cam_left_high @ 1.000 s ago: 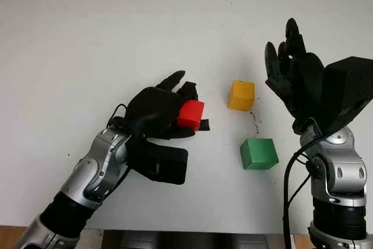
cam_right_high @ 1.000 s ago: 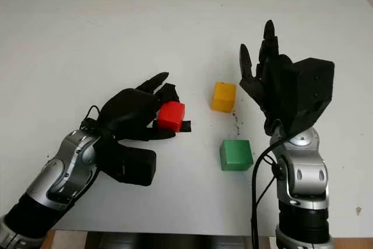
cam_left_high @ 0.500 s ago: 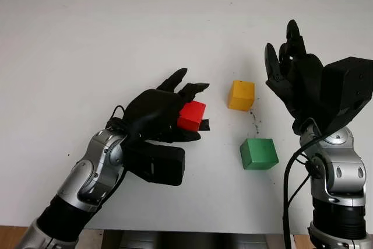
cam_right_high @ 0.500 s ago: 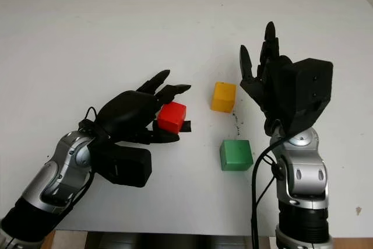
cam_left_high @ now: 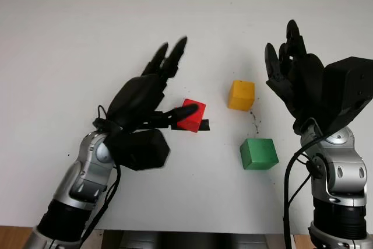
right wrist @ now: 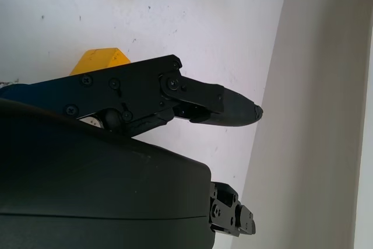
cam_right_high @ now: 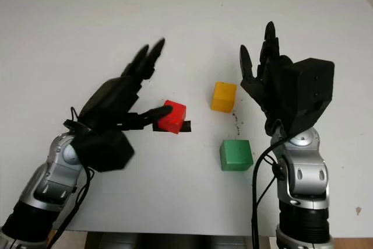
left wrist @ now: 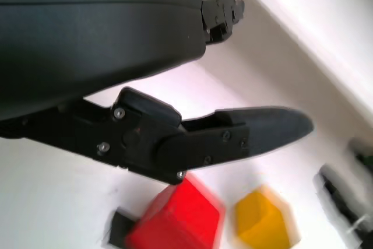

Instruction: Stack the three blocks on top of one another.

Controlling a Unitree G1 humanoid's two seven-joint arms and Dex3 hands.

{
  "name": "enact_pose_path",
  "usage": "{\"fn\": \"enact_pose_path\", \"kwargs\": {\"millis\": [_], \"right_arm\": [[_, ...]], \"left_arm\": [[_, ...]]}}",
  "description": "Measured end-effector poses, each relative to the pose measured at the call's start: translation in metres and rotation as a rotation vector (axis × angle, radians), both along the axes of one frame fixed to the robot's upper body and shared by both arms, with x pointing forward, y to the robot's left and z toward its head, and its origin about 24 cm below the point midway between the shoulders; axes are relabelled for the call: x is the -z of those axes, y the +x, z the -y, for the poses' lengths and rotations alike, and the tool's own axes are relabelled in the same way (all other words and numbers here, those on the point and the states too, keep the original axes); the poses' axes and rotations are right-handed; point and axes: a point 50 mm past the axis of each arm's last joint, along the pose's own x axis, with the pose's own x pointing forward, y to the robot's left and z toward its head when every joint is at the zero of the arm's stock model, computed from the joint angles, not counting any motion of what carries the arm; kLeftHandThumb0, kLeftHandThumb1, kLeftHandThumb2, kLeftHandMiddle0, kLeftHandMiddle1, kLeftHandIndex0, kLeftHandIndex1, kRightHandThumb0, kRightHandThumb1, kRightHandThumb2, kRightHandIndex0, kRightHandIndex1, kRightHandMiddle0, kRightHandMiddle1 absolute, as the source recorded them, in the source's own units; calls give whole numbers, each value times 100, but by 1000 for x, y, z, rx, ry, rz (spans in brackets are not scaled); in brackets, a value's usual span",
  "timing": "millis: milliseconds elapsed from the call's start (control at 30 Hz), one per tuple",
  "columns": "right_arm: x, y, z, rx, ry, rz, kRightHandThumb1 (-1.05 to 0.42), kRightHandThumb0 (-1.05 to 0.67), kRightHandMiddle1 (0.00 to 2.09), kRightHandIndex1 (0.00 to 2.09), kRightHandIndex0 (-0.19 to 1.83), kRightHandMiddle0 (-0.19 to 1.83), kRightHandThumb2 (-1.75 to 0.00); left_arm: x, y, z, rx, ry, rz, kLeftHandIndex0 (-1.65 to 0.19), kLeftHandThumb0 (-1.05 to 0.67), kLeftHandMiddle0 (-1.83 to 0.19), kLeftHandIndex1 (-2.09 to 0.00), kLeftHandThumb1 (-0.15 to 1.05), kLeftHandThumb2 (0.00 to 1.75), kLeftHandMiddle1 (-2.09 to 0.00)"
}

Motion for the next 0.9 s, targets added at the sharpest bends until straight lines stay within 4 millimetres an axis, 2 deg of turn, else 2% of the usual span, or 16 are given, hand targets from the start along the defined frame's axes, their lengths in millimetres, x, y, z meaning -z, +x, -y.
{"fn": "enact_pose_path", "kwargs": {"millis": [133, 300, 400, 567, 700, 900], "right_arm": [[-5, 0, 4, 5, -42, 15, -105, -58, 1, 0, -19, -17, -43], [-13, 0, 12, 58, -159, 32, -104, -62, 8, 2, -16, -2, -15], [-18, 0, 17, 73, -229, 36, -101, -58, 9, 5, -12, 3, -8], [-31, 1, 22, 30, -437, 31, -98, -62, 11, 8, -6, 9, -5], [-43, 4, 22, -30, -611, 11, -91, -58, 11, 8, -4, 14, -3], [-42, 12, 16, -142, -790, -74, -85, -56, 9, 7, -4, 15, -3]], "left_arm": [[-4, 3, -17, -44, -168, -10, 19, -84, 19, 0, 105, 71, 0], [-1, 14, -38, -124, -275, -65, 18, -89, 18, -1, 105, 64, -2], [6, 18, -47, -153, -306, -99, 16, -88, 17, -3, 105, 62, -4], [16, 21, -56, -182, -343, -145, 16, -86, 18, -4, 105, 58, -5], [22, 23, -63, -198, -353, -163, 16, -84, 17, -4, 105, 59, -5], [24, 24, -69, -224, -340, -174, 16, -84, 17, -5, 105, 57, -5]]}}
